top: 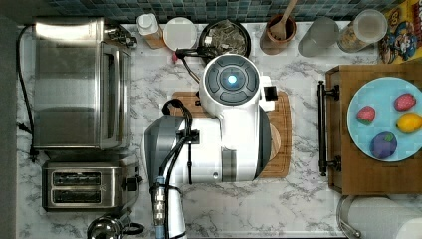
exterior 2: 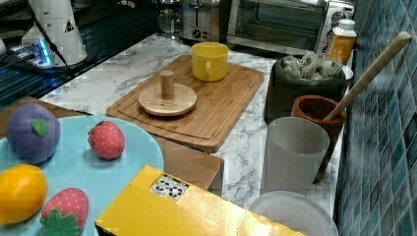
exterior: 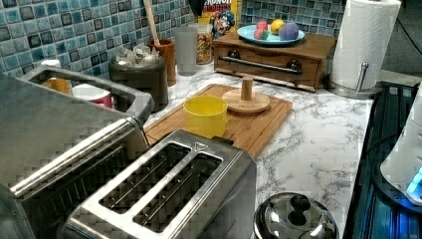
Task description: Get a tea bag.
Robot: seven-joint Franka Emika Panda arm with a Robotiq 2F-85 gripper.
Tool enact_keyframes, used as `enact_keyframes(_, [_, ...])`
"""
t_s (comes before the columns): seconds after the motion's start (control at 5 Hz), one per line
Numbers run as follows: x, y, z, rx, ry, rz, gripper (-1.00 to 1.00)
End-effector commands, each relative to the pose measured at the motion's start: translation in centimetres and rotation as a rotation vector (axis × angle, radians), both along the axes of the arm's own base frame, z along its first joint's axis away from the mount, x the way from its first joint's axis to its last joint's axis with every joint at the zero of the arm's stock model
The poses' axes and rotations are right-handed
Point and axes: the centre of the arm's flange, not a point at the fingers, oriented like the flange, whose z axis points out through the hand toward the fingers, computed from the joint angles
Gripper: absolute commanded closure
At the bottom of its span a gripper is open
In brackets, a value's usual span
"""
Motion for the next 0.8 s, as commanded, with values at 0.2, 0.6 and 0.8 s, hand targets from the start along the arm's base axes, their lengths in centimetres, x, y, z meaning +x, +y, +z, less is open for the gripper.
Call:
enact_keyframes(0.2, [-0.2, 0.5, -0.5, 0.009, 0.008, 0.020, 1.00])
enact_keyframes(0.6, [5.0, 0.5, 1.1, -0.026, -0.129, -0.067, 1.00])
enact_keyframes(0.8, [6.4, -0.1, 2.3, -0.006, -0.203, -0.132, 1.00])
